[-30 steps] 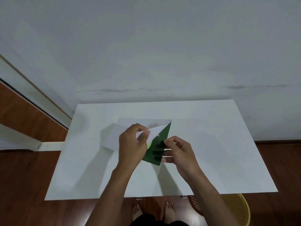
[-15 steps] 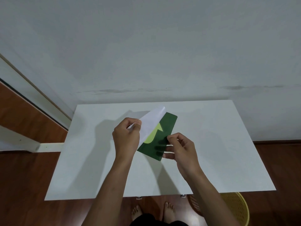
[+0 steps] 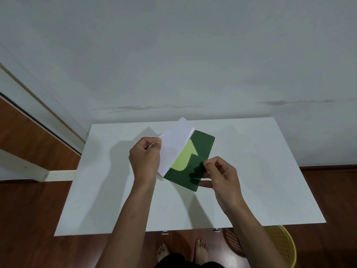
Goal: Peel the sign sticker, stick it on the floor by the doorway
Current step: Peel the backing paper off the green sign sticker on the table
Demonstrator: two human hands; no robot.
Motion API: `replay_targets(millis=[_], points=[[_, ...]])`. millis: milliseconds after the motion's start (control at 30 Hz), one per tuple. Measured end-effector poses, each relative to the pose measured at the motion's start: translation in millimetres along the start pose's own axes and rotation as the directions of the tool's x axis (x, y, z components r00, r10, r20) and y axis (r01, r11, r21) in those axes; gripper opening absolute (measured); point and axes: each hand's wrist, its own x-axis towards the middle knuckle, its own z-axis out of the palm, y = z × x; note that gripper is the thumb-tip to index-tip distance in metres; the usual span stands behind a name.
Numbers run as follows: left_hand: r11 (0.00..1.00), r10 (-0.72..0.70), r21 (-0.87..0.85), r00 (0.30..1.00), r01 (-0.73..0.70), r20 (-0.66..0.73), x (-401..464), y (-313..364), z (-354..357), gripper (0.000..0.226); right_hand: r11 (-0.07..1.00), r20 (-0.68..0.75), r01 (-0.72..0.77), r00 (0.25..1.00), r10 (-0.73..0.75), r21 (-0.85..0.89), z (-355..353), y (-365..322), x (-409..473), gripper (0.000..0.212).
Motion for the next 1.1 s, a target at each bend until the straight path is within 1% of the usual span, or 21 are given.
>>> replay_targets(millis=[133,267,500,600,700,733,800,867,933,967,1100], points=[[0.997,-0.024,-0.073,0.999,0.022,-0.024,4.0,1.9,-3.0,0.018,0.999,-0.031,0.032,0.999,-0.033,-0.005,-4.1,3.7,-1.5,0.025],[0.977,-0.122,-0.19,0.987,0.1,-0.104,18.1,9.3,-18.5,0.017,0.999,-0.073,0.054,0.996,-0.054,0.001,-19.6,7.1,-2.5,0.024],[0.947,-0.189,-0.279,0.978,0.16,-0.083,45.1,11.4,-47.8,0.018,0.998,-0.039,0.062,0.997,-0.062,0.016,-48.4,11.2,-1.0,0.031],[0.948,-0.181,-0.278,0.981,0.154,-0.074,50.6,8.5,-56.2,0.018,0.999,-0.029,0.054,0.998,-0.054,0.007,-58.6,15.6,2.5,0.032],[0.952,-0.188,-0.267,0.976,0.153,-0.11,61.5,3.4,-69.6,0.008,0.997,-0.058,0.047,0.997,-0.044,0.066,-72.2,17.7,8.4,0.034],[0.953,-0.197,-0.258,0.973,0.161,-0.121,66.3,1.4,-74.8,0.01,0.996,-0.072,0.04,0.997,-0.034,0.084,-77.3,18.4,11.2,0.035],[0.95,-0.218,-0.252,0.969,0.183,-0.116,74.1,-4.9,-81.6,0.024,0.995,-0.077,0.014,0.997,-0.007,0.097,-86.1,19.9,16.7,0.034],[0.953,-0.225,-0.233,0.968,0.194,-0.114,76.7,-10.9,-82.6,0.027,0.997,-0.069,-0.006,0.998,0.011,0.081,-90.7,21.2,22.3,0.034],[0.95,-0.241,-0.23,0.965,0.212,-0.104,75.8,-14.9,-81.9,0.012,0.998,-0.065,-0.003,0.998,0.007,0.066,-92.9,21.4,27.9,0.038],[0.945,-0.257,-0.236,0.961,0.228,-0.1,75.2,-16.4,-81.8,0.009,0.999,-0.06,0.003,0.998,0.0,0.051,-94.6,20.1,29.9,0.039],[0.934,-0.289,-0.25,0.952,0.257,-0.102,80.0,-23.1,-86.5,0.014,1.0,-0.023,0.013,1.0,-0.014,-0.021,-105.8,17.1,34.5,0.032]])
